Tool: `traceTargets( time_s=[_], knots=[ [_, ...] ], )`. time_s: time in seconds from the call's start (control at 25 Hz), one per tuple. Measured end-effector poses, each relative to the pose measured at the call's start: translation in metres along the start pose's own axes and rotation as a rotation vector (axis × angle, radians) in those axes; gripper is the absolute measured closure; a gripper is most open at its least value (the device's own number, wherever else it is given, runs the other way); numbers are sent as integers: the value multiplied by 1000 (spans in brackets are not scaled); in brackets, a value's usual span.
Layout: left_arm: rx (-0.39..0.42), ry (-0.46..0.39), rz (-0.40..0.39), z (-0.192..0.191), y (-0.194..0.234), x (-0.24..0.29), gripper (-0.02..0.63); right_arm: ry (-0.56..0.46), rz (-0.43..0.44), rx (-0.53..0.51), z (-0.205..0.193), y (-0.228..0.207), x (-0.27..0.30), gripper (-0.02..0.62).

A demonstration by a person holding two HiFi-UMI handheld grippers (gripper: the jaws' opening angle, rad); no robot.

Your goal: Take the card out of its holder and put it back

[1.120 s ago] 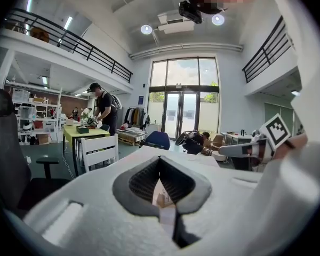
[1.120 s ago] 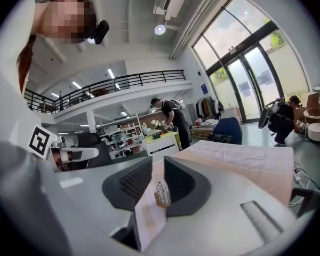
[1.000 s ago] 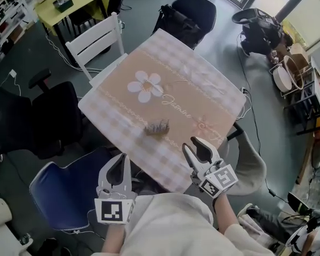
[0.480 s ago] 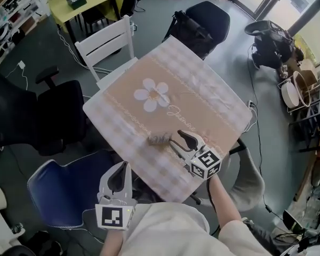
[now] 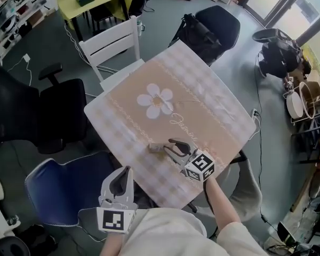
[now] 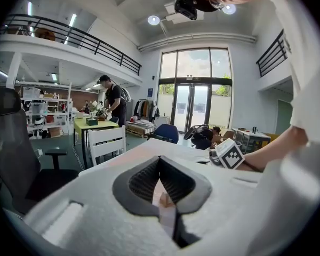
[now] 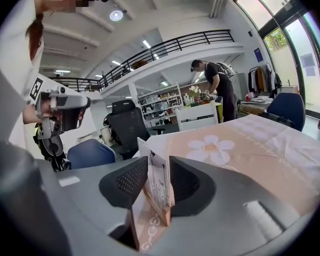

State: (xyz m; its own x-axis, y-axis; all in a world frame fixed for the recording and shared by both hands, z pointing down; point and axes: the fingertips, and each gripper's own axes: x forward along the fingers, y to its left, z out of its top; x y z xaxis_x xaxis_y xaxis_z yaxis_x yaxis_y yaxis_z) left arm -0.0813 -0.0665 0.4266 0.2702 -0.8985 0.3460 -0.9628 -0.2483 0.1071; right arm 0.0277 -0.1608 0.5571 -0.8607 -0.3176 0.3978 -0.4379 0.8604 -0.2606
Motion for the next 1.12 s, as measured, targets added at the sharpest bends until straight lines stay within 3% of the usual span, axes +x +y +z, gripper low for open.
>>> traceTargets(
  time_s=[0.32, 1.12],
  knots=[
    [-5, 2, 6, 1, -3, -1, 604, 1, 39, 22, -2, 16, -1, 577],
    [2, -57, -7, 9, -9, -19, 604, -164, -112, 63, 41, 15, -37, 577]
  ],
)
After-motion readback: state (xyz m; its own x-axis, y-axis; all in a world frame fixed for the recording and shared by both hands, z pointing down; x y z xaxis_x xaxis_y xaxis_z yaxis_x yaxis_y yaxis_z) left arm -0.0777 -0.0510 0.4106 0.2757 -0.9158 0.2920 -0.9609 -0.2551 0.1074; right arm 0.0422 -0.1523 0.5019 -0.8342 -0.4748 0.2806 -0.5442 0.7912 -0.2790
